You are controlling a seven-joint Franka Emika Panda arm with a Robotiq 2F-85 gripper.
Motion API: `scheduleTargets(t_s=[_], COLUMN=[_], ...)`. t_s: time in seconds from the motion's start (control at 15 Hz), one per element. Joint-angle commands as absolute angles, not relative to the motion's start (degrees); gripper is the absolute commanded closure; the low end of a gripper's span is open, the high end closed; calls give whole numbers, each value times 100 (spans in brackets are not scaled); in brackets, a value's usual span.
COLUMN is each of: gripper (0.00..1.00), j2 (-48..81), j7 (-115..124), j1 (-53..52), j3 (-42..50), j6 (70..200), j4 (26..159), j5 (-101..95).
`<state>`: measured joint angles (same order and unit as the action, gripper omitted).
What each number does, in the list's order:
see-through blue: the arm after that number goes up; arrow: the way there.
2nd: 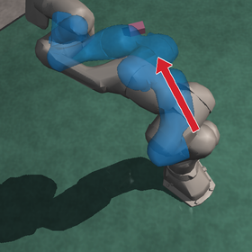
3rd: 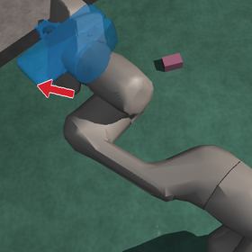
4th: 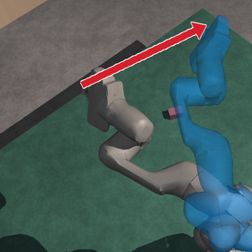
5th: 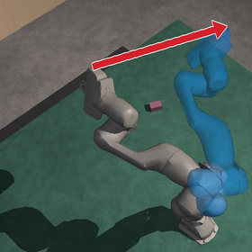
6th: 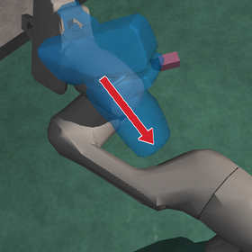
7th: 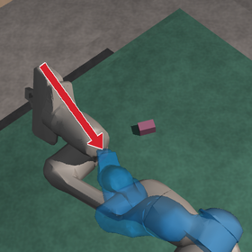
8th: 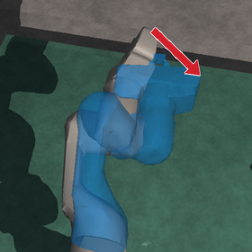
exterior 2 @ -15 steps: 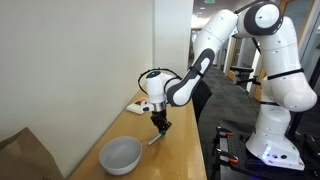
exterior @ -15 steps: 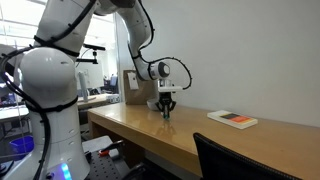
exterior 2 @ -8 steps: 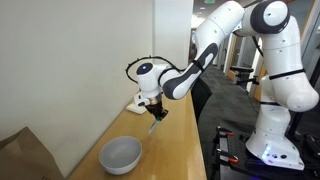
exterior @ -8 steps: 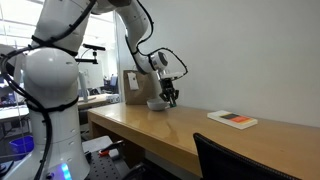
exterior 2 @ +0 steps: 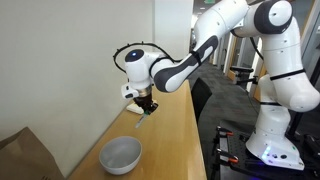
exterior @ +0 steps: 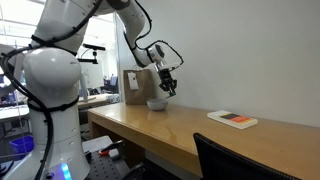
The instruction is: Put the marker in the bowl
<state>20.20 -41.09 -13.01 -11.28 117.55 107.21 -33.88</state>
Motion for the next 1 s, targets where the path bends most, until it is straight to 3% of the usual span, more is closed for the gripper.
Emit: scheduleTargets(t_s=[0.0,0.73,0.8,0.93], gripper=[94,94,50,44], j2=[2373,2653,2659,2606], j7=[-4048,-4286,-4277,-4261], j1=[-1425,-1639,-1648,-1646], j3=[-1194,-1644,-1666,-1683], j6=[11425,12286,12374,12510], j4=[10205,10102,10097,10134], j5=[-3419,-3291,-3257,-3226])
